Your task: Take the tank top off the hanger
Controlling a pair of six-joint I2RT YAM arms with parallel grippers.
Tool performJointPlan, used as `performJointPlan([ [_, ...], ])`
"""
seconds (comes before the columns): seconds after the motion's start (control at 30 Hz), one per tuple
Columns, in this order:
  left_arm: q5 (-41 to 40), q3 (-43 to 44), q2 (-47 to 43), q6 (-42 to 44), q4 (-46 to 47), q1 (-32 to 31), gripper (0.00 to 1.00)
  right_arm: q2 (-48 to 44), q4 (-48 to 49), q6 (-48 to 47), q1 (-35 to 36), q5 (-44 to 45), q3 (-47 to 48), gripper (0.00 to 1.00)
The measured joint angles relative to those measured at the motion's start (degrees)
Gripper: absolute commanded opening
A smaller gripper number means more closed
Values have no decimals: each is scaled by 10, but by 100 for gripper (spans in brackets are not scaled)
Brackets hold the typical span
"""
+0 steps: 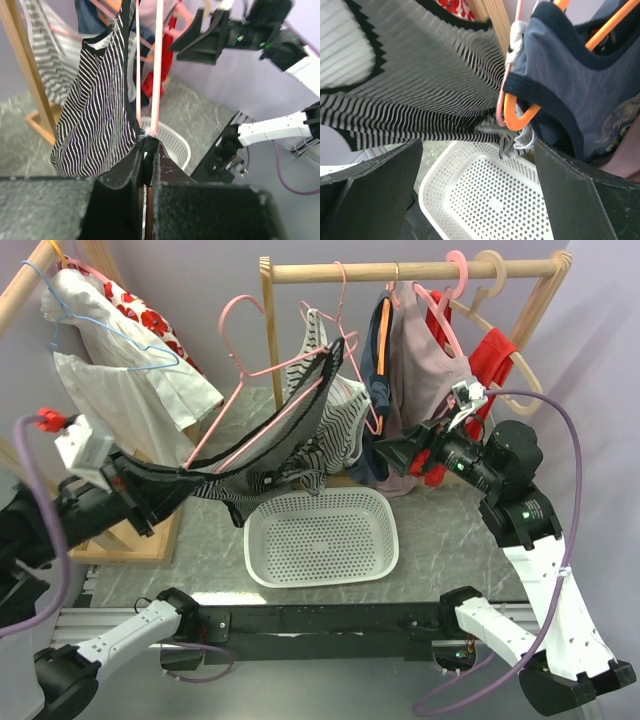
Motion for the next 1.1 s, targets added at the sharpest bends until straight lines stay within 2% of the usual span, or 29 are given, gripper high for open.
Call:
performJointPlan([
  [0.27,33,-7,-12,11,30,0,1,-4,17,2,0,7,-25,100],
  [0.47,97,-88,4,16,30,0,1,-30,13,-10,0,37,-24,100],
  [0.6,113,-138,7,14,24,0,1,-60,13,-17,0,60,-24,100],
  [0.87,121,-161,-19,9,17,0,1,-64,18,-12,1,32,-17,100],
  [1.1,142,-180,-24,7,28,0,1,-37,17,-9,15,19,-17,90],
])
